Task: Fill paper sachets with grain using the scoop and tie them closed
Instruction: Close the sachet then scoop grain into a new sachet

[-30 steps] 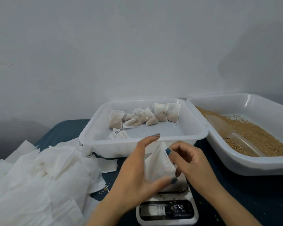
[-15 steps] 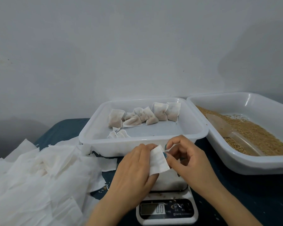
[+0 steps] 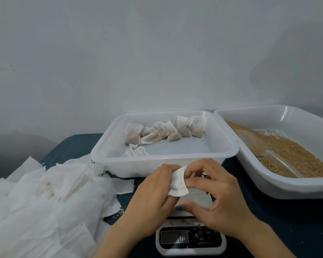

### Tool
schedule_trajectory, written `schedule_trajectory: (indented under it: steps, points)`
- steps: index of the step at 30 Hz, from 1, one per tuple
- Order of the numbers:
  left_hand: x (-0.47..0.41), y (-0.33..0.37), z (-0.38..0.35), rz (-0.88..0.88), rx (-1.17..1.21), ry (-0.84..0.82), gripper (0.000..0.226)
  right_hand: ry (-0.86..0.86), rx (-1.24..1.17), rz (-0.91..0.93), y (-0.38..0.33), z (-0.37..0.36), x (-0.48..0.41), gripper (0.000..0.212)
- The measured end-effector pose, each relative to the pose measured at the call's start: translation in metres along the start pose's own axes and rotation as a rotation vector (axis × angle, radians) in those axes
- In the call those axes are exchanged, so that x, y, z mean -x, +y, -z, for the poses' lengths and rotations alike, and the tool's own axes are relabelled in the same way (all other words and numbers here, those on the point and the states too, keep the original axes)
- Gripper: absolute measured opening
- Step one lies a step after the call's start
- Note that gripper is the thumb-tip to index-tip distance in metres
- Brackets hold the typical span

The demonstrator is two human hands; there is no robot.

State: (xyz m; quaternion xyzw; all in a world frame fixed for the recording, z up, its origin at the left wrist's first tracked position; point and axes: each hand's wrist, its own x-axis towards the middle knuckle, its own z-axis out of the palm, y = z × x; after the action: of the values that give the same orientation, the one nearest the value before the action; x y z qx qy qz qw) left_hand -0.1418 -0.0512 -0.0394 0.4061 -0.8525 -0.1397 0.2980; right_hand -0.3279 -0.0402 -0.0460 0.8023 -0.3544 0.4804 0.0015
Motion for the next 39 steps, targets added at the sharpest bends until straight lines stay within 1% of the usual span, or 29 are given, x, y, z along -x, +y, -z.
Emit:
schedule_trajectory:
  steps: [3,5,8,12,16,19,22,25,27,30,32,34,36,37,39]
  points:
    - [0.000,-0.003,-0.001,-0.026,0.022,-0.044,0.048,-0.011,0.014,0.046,0.003,-0.002,0.000,0.021]
    - [0.000,-0.004,-0.002,-0.038,0.013,-0.041,0.048,-0.018,0.043,0.052,0.005,-0.002,0.000,0.013]
    - [-0.001,-0.005,-0.004,-0.014,0.037,-0.004,0.046,0.001,0.058,0.061,0.007,-0.001,0.000,0.009]
    - [-0.004,-0.006,-0.002,-0.010,0.092,0.013,0.026,0.026,0.046,0.095,0.009,-0.001,0.000,0.007]
    - [-0.006,-0.008,0.000,-0.015,0.133,0.005,0.023,0.032,0.080,0.141,0.011,-0.001,-0.001,0.012]
    - [-0.005,-0.013,0.000,0.015,0.179,-0.007,0.030,0.039,0.109,0.151,0.011,-0.001,0.000,0.015]
    - [-0.004,-0.019,-0.001,0.030,0.180,-0.005,0.032,0.053,0.127,0.165,0.011,0.000,0.000,0.015]
    - [-0.004,-0.024,-0.001,0.022,0.146,-0.016,0.026,0.053,0.144,0.191,0.009,0.003,-0.002,0.015]
    - [-0.003,-0.026,-0.001,0.028,0.127,-0.017,0.024,0.071,0.107,0.178,0.006,0.005,-0.002,0.022]
    - [-0.002,-0.028,0.000,0.034,0.073,-0.007,0.021,0.158,-0.025,0.121,0.003,0.009,-0.001,0.034]
    - [-0.002,-0.029,-0.001,0.032,0.056,0.001,0.025,0.236,-0.026,0.048,0.005,0.013,-0.003,0.039]
    - [-0.002,-0.030,-0.003,0.030,0.064,0.006,0.028,0.284,0.120,-0.095,0.011,0.021,-0.008,0.030]
    - [-0.002,-0.031,-0.006,0.028,0.067,0.004,0.024,0.257,0.315,-0.304,0.023,0.032,-0.013,0.017]
    - [-0.001,-0.032,-0.007,0.025,0.067,0.004,0.024,0.207,0.377,-0.410,0.032,0.038,-0.015,0.017]
    - [-0.001,-0.033,-0.009,0.028,0.074,0.014,0.026,0.118,0.430,-0.582,0.050,0.054,-0.017,0.026]
